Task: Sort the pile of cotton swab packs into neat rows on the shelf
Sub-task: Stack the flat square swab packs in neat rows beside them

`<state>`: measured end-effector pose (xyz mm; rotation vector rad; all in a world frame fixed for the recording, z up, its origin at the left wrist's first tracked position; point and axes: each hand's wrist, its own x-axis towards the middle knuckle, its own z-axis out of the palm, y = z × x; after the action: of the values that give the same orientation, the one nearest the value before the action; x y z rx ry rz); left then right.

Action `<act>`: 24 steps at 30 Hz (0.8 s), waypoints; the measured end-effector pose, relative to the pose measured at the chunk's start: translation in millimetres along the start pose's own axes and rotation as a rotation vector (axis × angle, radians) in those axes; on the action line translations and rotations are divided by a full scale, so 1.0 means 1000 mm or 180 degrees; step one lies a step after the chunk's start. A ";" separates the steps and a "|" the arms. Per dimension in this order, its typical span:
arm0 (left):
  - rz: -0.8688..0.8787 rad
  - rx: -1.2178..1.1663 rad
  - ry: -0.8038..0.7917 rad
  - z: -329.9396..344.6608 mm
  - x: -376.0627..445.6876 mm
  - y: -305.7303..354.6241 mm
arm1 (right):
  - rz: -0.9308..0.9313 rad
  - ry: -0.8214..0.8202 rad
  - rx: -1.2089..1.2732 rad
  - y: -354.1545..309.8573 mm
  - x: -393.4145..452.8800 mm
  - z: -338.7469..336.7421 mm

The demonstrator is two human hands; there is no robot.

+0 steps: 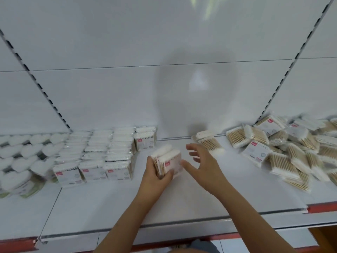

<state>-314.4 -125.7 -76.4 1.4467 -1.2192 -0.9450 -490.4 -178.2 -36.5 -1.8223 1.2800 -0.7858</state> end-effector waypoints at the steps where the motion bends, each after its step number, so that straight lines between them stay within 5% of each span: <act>1: 0.0112 0.0210 -0.0067 -0.003 -0.001 -0.002 | -0.0047 -0.0280 0.0132 0.004 0.001 0.001; 6: 0.0656 0.2021 -0.0255 -0.014 0.001 -0.019 | -0.0349 -0.0820 0.0059 0.019 -0.004 0.018; 11: 0.0869 0.2190 -0.0466 -0.025 -0.004 -0.029 | -0.0184 -0.0734 0.0168 0.026 0.011 0.026; 17: 0.1334 0.2320 -0.0313 -0.033 -0.021 -0.033 | -0.0343 0.0478 -0.0064 0.001 0.046 0.023; 24: 0.1462 0.2254 -0.0319 -0.035 -0.022 -0.030 | -0.0439 -0.0025 -0.0282 -0.017 0.076 0.079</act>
<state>-278.8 -96.7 -99.2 1.5377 -1.9802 -0.2689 -393.7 -228.6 -59.3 -1.9996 1.2111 -0.8062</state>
